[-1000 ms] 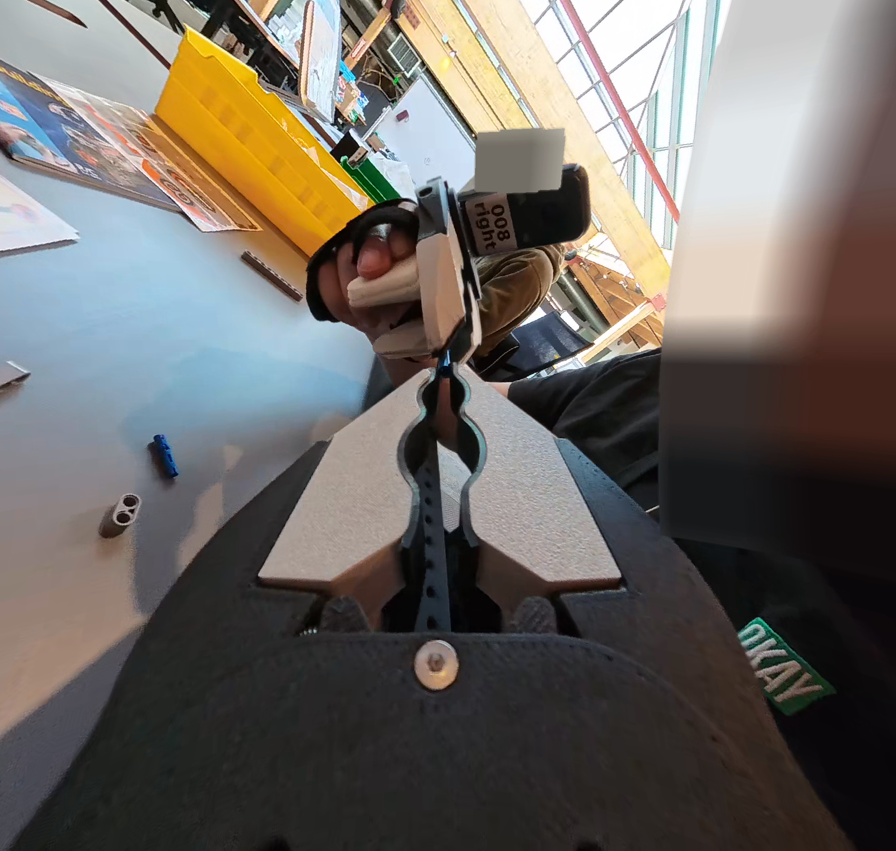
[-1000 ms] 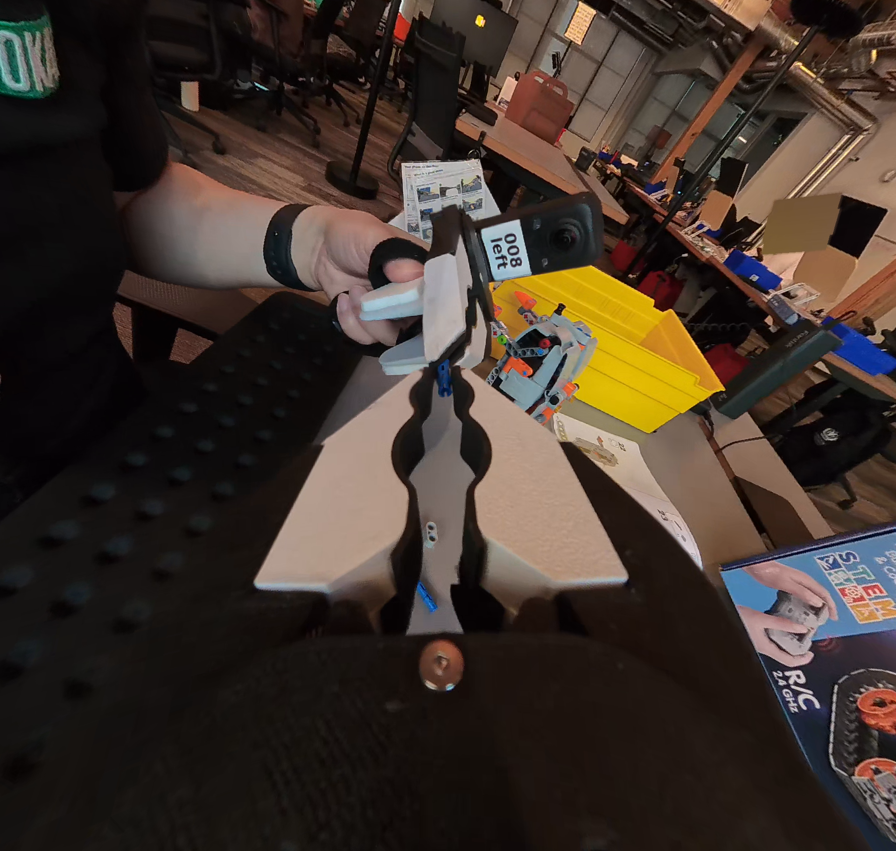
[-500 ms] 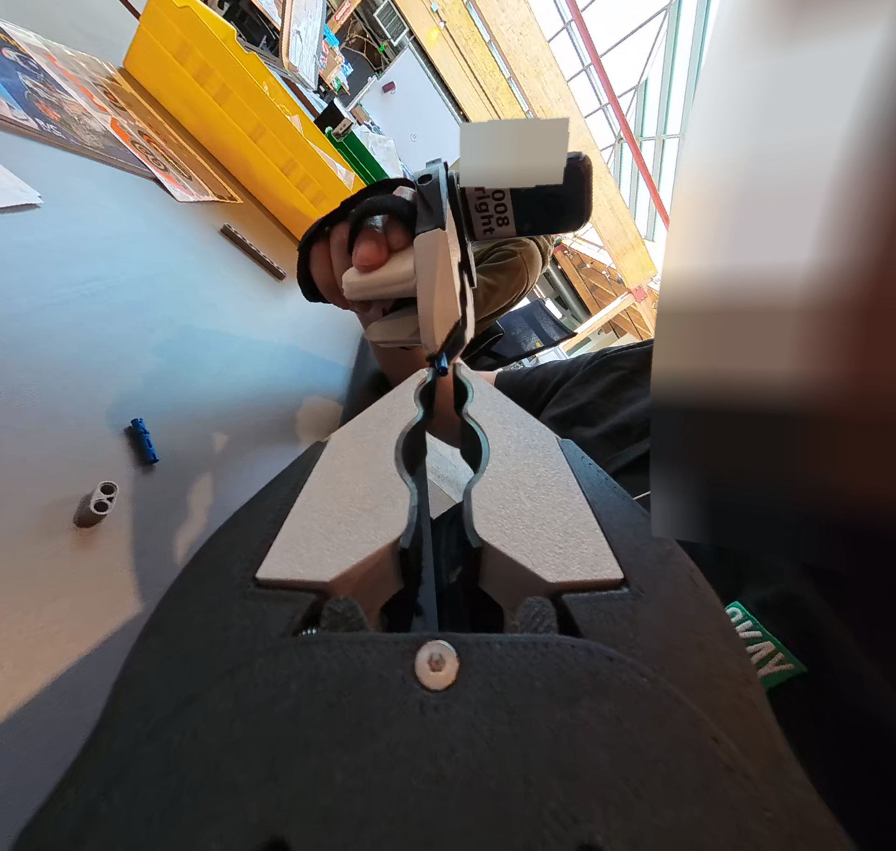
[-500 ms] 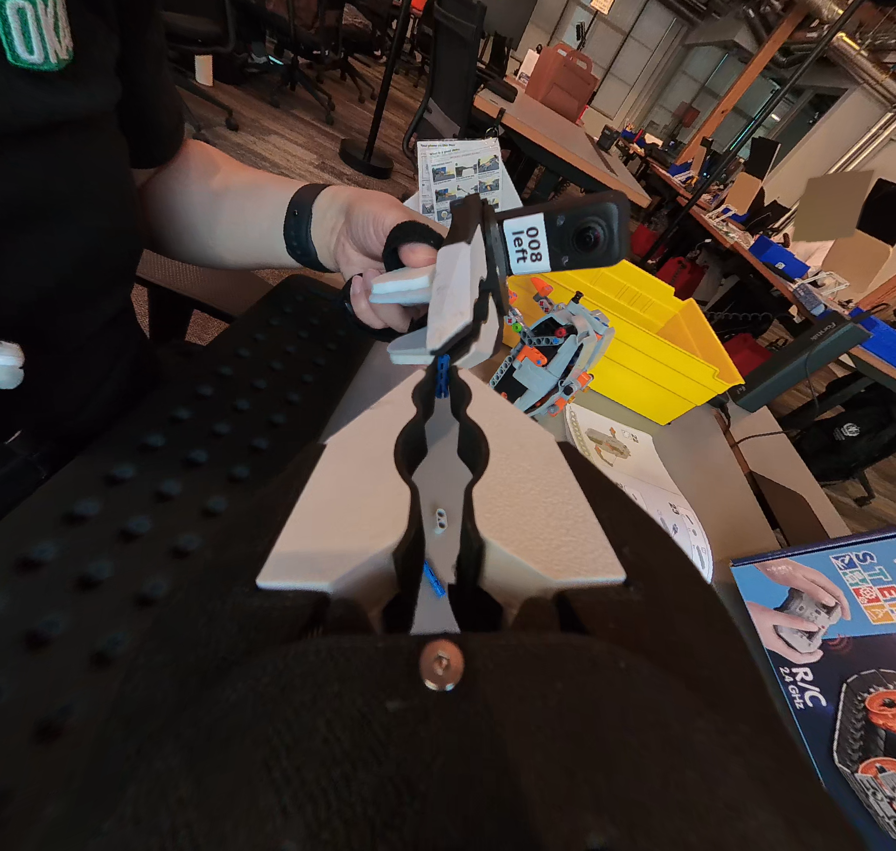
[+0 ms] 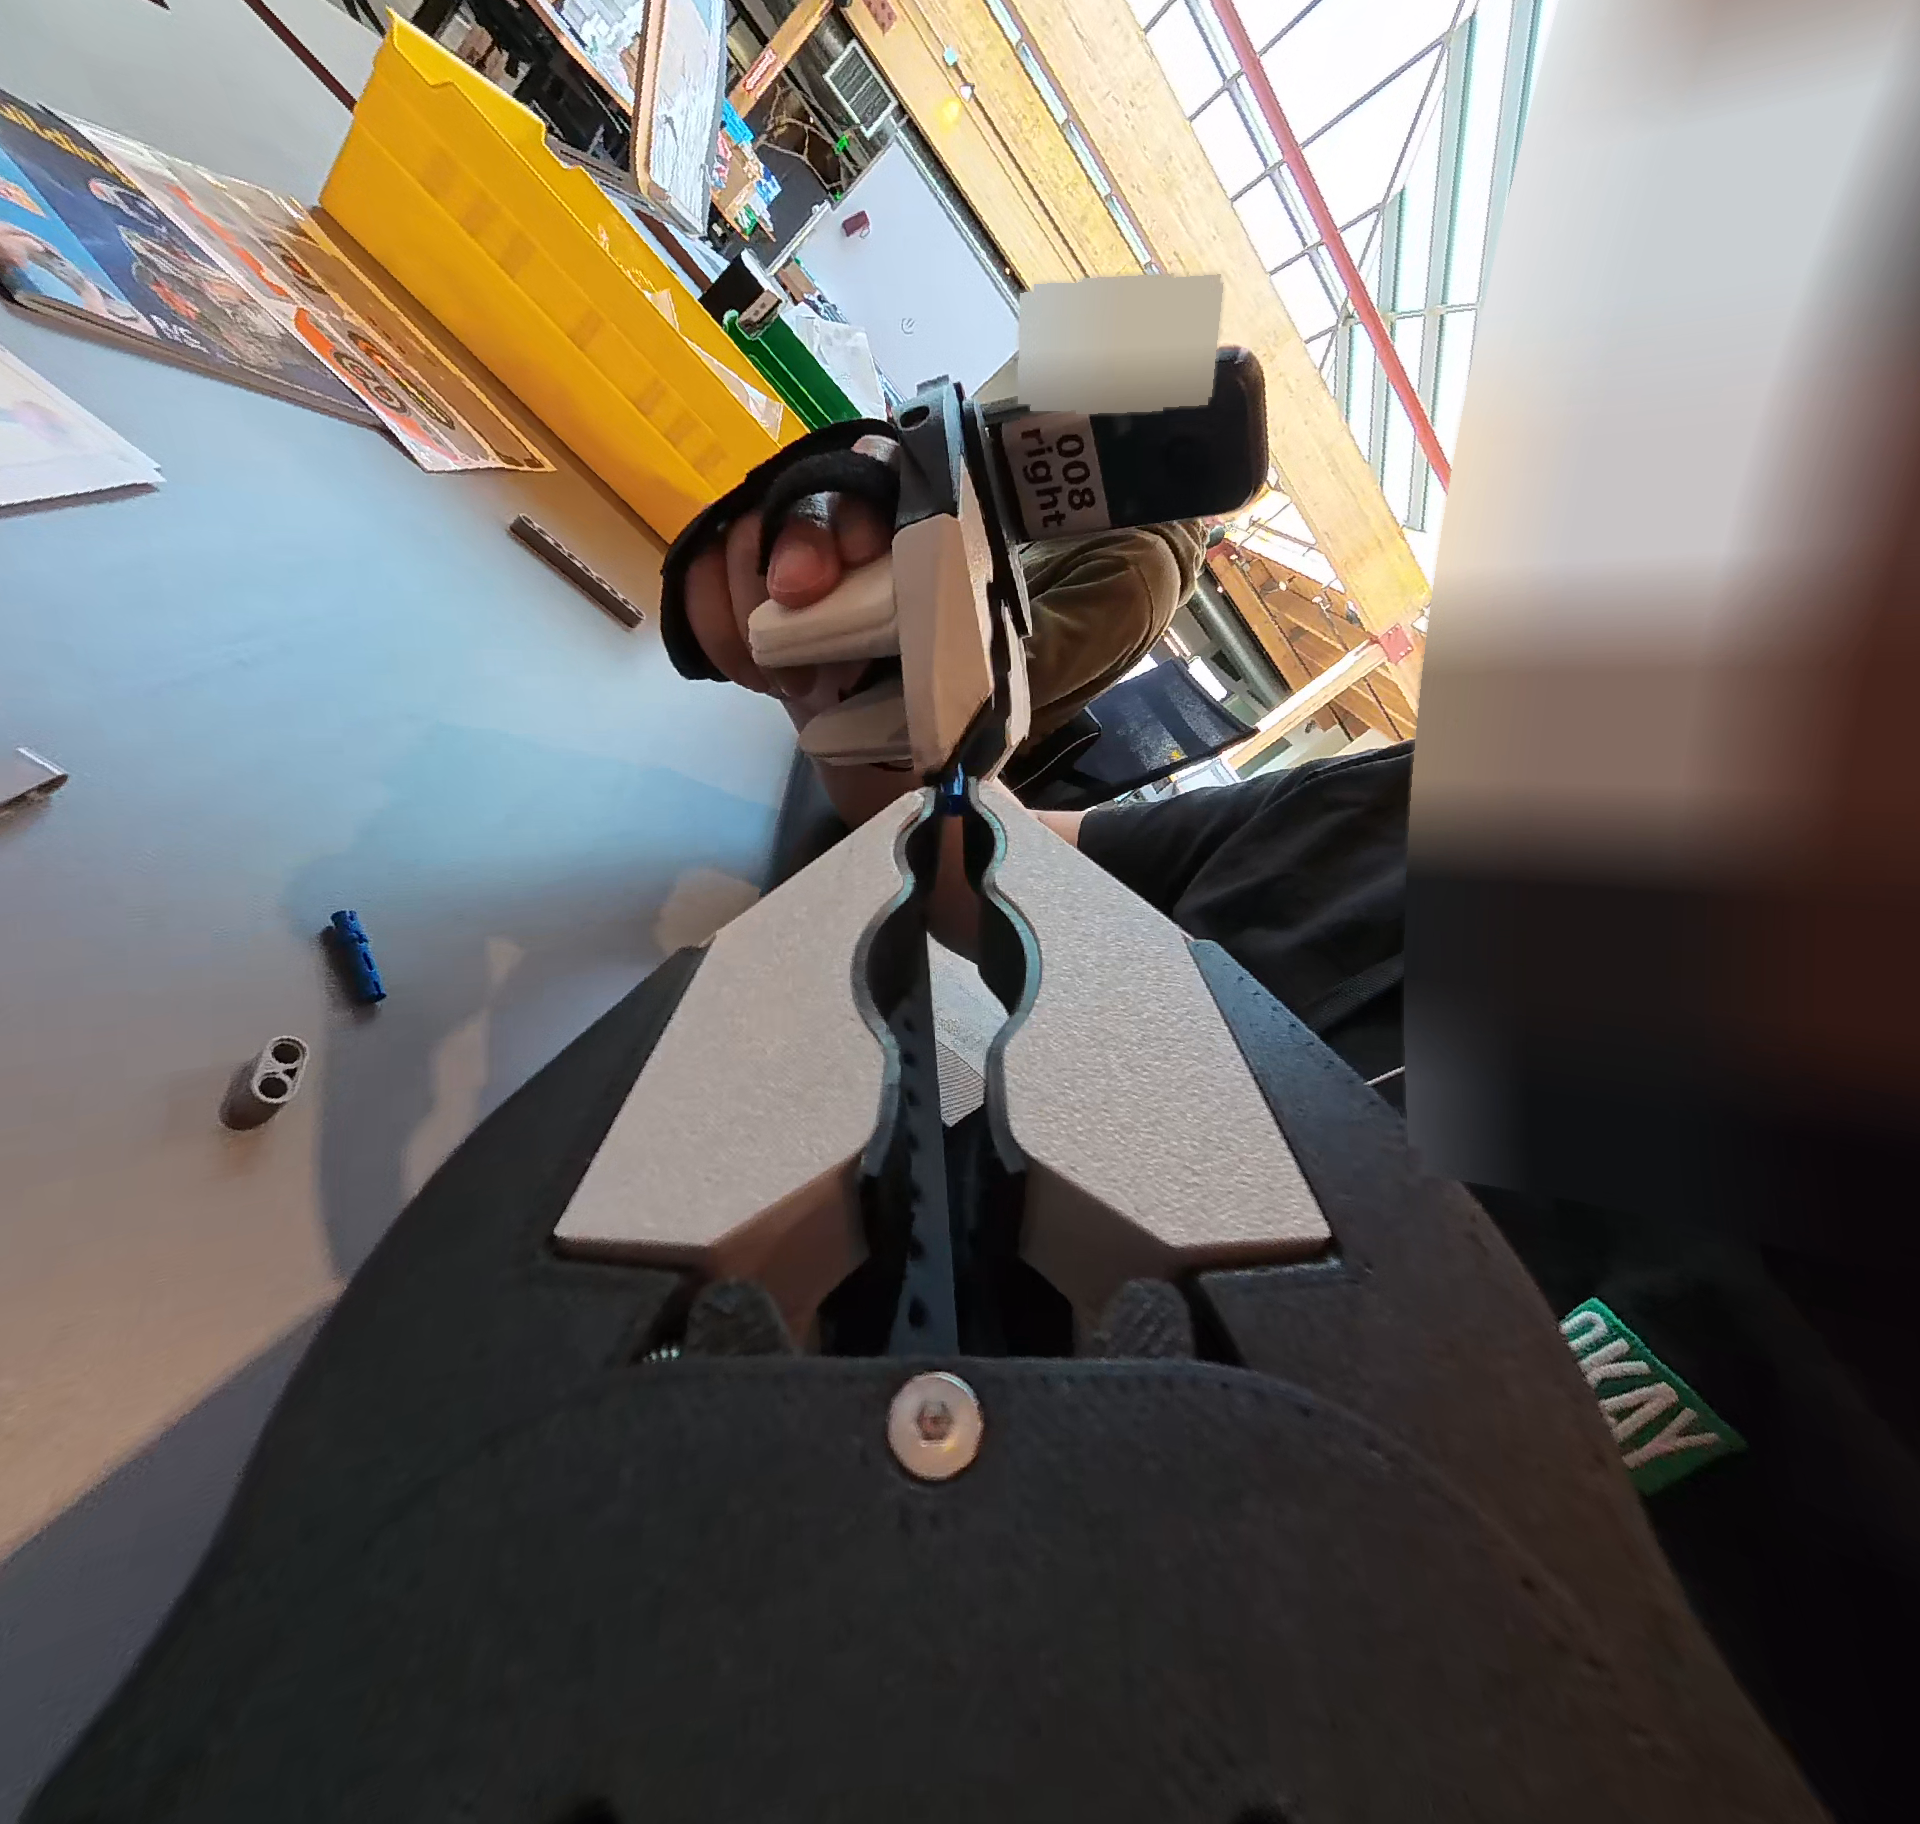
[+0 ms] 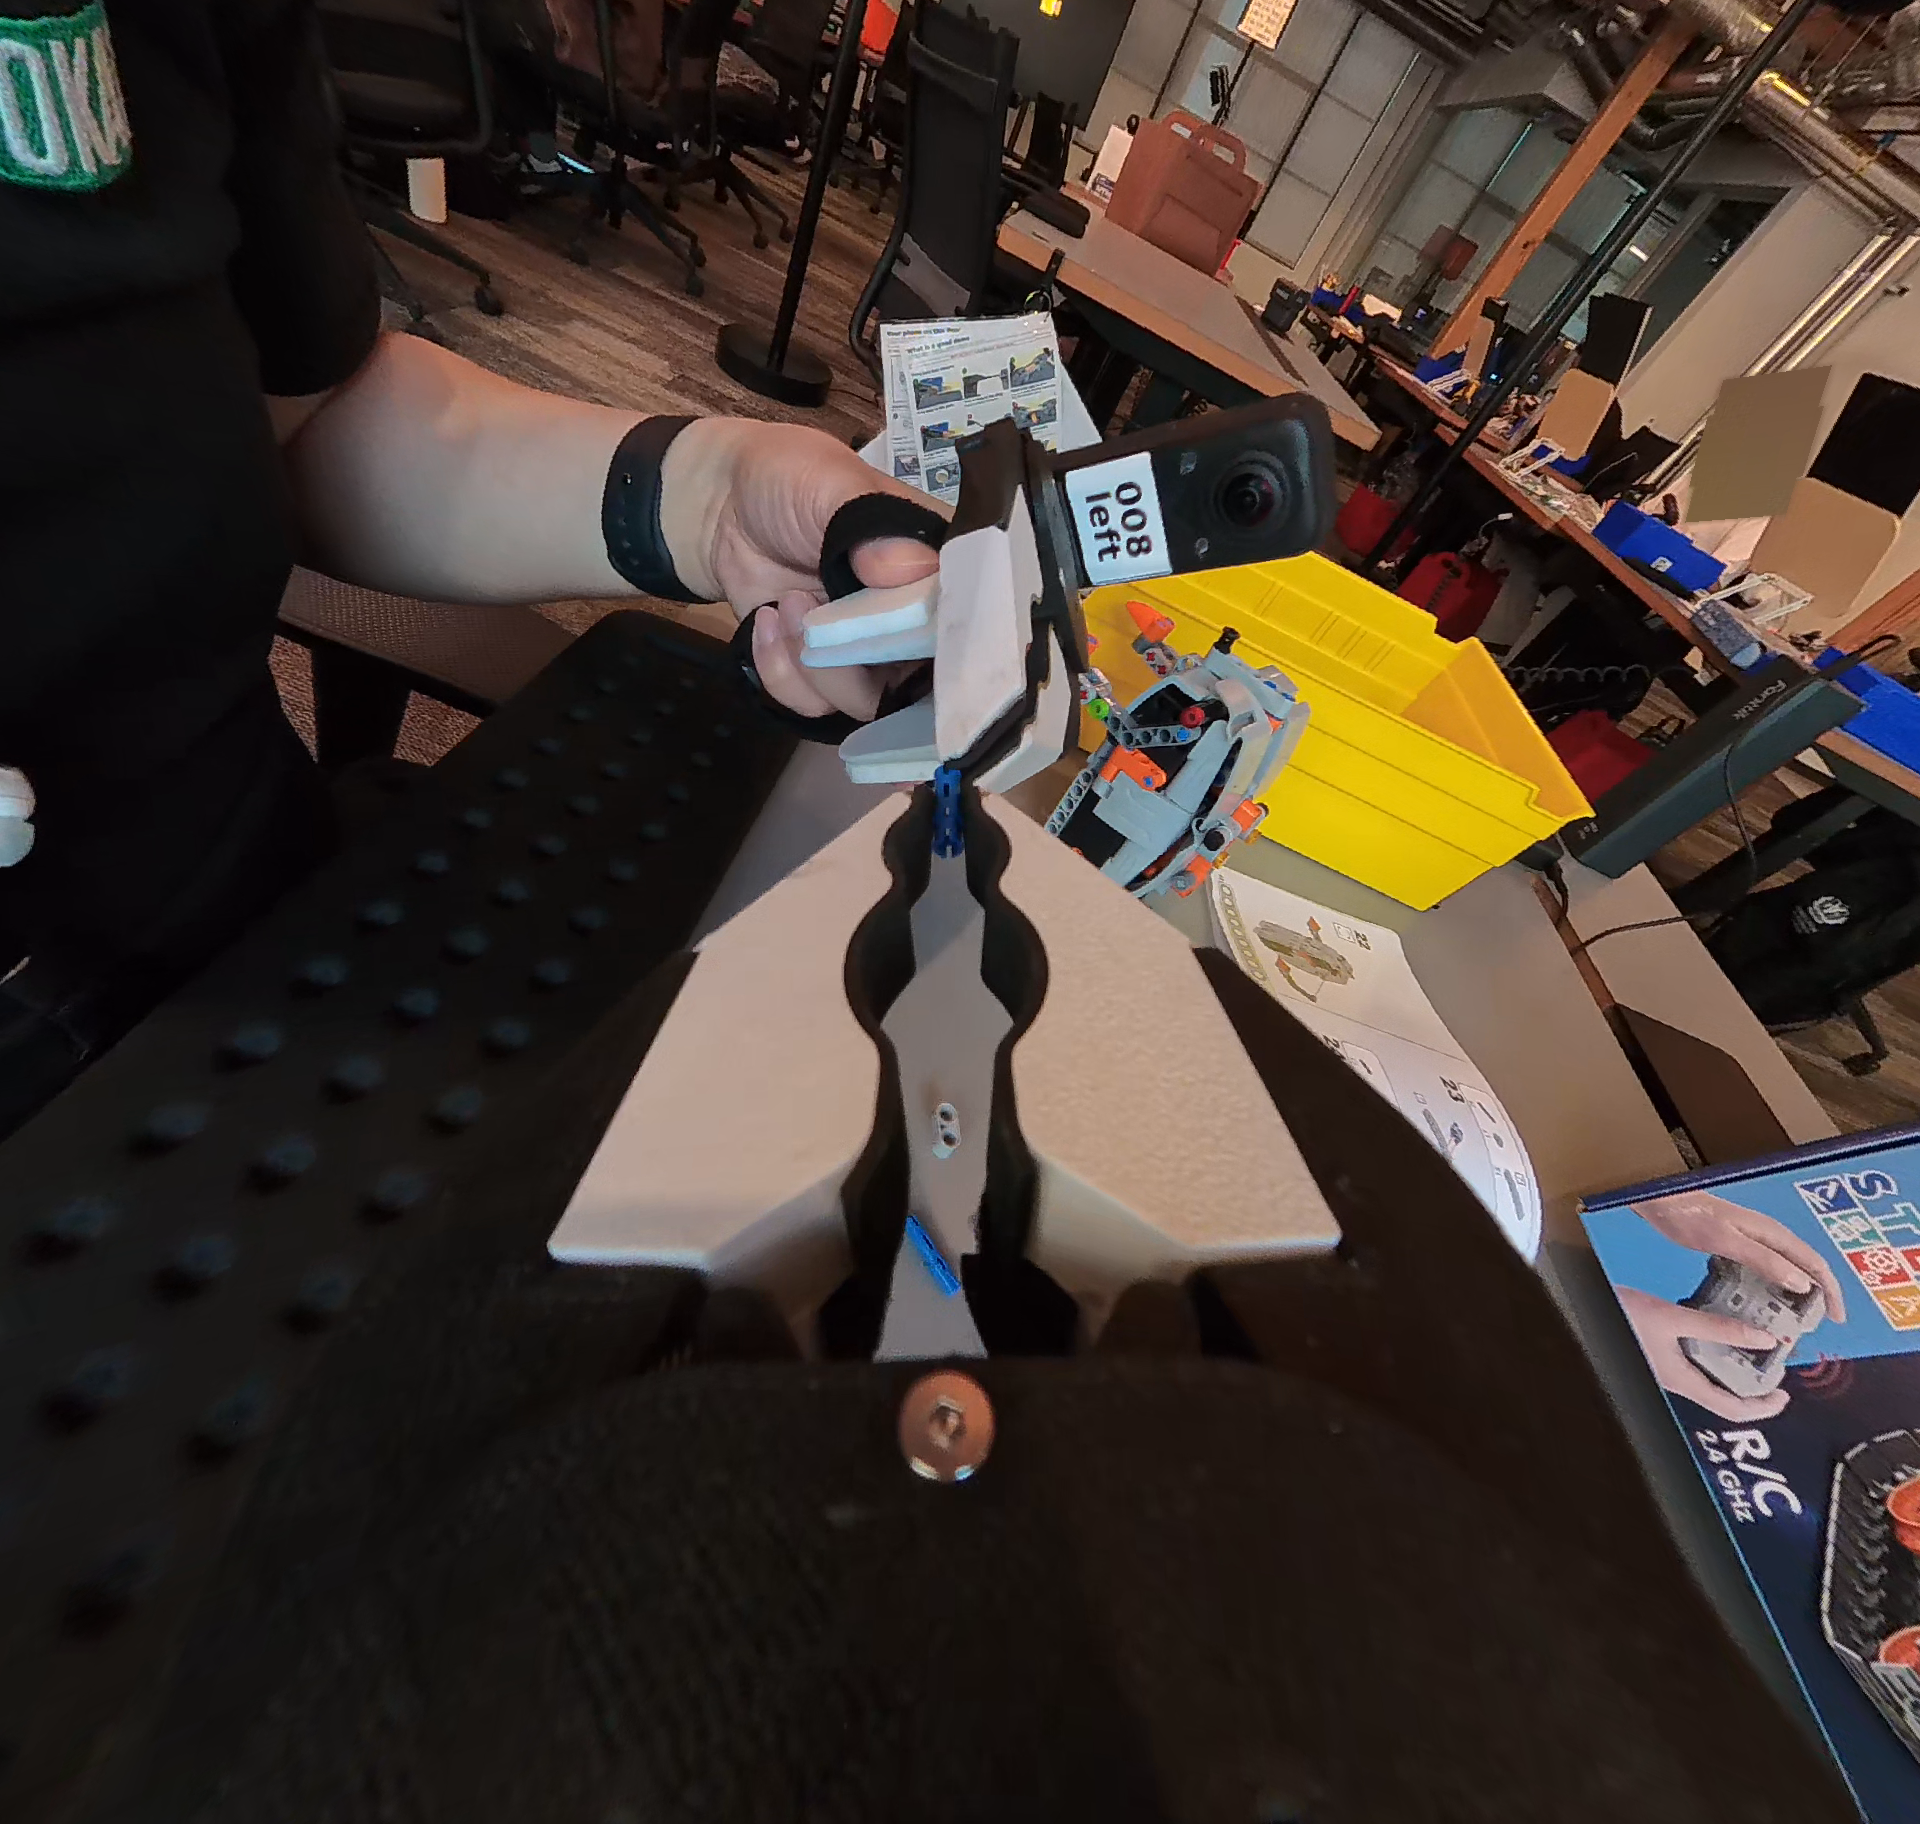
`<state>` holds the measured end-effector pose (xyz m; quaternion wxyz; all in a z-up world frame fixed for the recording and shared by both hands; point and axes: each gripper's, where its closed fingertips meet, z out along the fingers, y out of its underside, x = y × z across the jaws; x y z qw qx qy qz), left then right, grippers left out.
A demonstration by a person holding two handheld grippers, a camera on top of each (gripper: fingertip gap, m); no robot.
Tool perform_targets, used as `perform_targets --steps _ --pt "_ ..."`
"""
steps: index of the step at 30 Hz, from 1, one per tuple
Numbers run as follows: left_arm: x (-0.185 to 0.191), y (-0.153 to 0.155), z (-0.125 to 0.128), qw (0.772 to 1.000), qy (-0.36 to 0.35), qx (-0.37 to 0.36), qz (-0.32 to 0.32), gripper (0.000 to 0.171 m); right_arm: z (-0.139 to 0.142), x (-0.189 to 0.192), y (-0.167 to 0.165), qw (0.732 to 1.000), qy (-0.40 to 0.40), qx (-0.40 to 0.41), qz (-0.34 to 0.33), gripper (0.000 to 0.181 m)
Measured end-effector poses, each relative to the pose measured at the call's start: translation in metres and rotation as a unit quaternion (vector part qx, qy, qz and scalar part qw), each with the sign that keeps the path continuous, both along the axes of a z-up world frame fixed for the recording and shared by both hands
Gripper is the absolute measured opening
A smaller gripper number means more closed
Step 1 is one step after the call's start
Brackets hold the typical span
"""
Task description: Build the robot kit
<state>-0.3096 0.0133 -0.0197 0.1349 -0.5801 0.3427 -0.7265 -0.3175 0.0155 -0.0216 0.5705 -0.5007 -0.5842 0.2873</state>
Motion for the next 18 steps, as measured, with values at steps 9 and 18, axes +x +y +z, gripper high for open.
perform_targets --steps 9,18 --pt "0.000 -0.001 0.003 1.000 -0.016 -0.012 -0.008 0.000 0.004 -0.001 -0.001 1.000 0.008 -0.001 -0.002 0.004" --pt "-0.003 0.027 -0.068 0.931 0.183 0.292 0.117 0.026 -0.024 0.029 0.033 0.992 -0.086 0.007 -0.093 0.004"
